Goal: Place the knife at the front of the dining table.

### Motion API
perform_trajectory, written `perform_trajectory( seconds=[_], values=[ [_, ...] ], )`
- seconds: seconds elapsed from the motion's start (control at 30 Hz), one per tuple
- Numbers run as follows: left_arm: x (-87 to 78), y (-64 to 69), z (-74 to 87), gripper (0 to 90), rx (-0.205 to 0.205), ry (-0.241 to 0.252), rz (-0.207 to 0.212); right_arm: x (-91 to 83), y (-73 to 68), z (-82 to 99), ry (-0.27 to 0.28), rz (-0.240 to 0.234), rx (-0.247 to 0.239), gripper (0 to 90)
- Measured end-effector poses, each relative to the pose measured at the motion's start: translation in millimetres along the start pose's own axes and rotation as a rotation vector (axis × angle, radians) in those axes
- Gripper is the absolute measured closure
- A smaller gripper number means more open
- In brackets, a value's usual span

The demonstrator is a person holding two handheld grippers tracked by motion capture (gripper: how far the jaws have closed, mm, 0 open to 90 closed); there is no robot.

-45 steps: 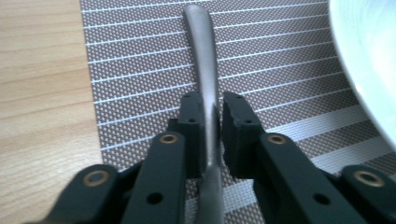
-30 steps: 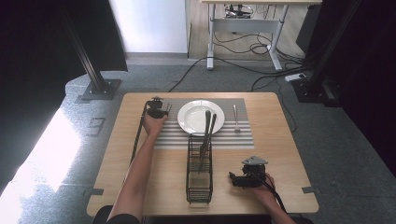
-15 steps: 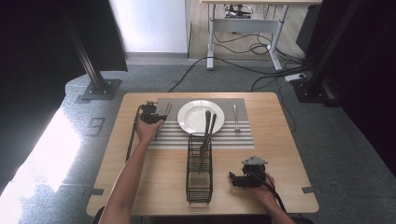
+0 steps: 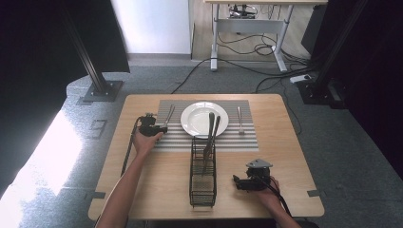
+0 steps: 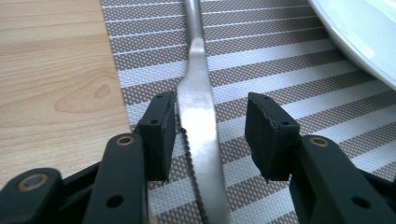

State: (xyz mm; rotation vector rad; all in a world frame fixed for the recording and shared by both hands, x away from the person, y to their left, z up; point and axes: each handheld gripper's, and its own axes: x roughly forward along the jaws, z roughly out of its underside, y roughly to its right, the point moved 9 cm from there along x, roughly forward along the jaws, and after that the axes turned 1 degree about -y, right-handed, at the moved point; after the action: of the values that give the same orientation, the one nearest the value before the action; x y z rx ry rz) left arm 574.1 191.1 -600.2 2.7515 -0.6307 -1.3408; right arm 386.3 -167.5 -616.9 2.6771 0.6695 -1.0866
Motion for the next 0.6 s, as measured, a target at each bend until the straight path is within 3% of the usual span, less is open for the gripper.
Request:
perform_trajectory(
  seconds=[0.6],
  values=[
    [-0.5, 11.3, 4.6, 55.2, 0.011, 0.003, 0.008, -0.2, -0.1, 0.1, 0.000, 0.001, 0.000, 7.9]
  ],
)
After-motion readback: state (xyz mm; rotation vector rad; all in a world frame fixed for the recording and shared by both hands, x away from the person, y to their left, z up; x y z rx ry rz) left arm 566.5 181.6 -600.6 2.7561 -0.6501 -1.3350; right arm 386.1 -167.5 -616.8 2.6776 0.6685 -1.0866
